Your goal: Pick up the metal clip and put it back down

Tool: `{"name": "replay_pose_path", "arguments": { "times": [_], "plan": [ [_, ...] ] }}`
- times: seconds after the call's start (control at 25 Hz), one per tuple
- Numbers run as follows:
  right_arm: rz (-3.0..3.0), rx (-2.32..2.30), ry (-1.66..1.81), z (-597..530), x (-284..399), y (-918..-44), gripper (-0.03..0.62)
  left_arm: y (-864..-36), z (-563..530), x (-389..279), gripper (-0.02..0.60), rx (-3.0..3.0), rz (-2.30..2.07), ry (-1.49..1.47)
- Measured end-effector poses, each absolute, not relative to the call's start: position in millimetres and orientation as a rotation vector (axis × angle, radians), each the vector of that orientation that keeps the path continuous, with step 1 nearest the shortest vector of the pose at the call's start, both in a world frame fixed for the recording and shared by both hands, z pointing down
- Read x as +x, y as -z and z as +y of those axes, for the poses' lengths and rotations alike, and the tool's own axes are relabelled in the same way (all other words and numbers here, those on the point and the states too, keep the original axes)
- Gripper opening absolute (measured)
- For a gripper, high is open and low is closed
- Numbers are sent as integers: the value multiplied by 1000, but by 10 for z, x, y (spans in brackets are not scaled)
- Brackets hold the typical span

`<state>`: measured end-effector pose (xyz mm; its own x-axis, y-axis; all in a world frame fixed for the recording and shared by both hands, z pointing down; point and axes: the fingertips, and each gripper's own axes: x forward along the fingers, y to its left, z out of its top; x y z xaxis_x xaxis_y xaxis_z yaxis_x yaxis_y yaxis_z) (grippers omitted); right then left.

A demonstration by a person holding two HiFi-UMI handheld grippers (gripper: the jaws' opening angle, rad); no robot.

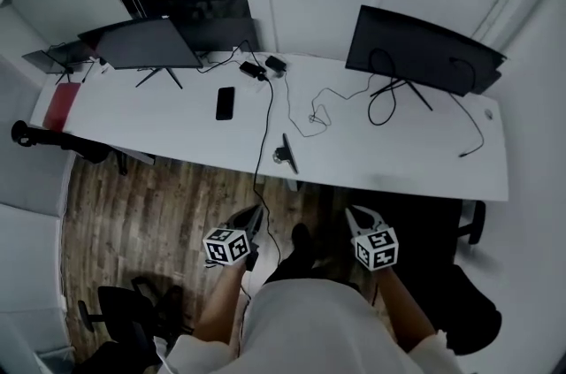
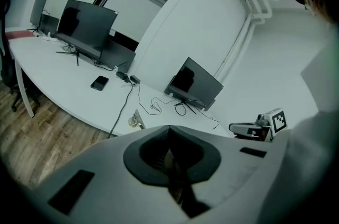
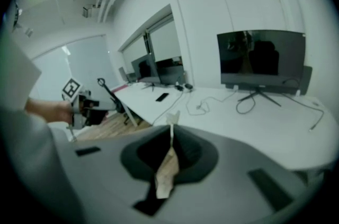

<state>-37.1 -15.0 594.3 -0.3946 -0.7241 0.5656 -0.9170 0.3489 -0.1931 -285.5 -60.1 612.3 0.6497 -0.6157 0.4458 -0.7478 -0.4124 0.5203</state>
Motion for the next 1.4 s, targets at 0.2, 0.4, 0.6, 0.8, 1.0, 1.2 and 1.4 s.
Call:
{"name": "replay_pose_path", "arguments": {
  "times": [0.2,0.4,0.6,0.8,1.0,1.2,1.4],
  "plan": [
    [-2259,1495,-674,294,-360,-5787,34,-5938,-166,-2879,32,2190,-1050,-213],
    [-2262,1508,-667,714,-383,-5752,34,-5759,271,-2936,32,2235,-1050,-216],
    [-2280,1477,-650,1002,-516,-5743,34,-5626,640,-3077,32,2239,-1049,-202],
    [-2302,1469,-616,1093,-660,-5602,34,-5500,772,-3277,32,2272,-1064,-217],
    [-2310,1491,-583,1098,-813,-5426,34,-5353,752,-3502,32,2325,-1070,-247],
    [-2303,1554,-540,1072,-1015,-5220,34,-5197,694,-3727,32,2384,-1033,-256],
    [-2291,1614,-516,1068,-1198,-5096,34,-5083,643,-3890,32,2422,-981,-251]
  ]
}}
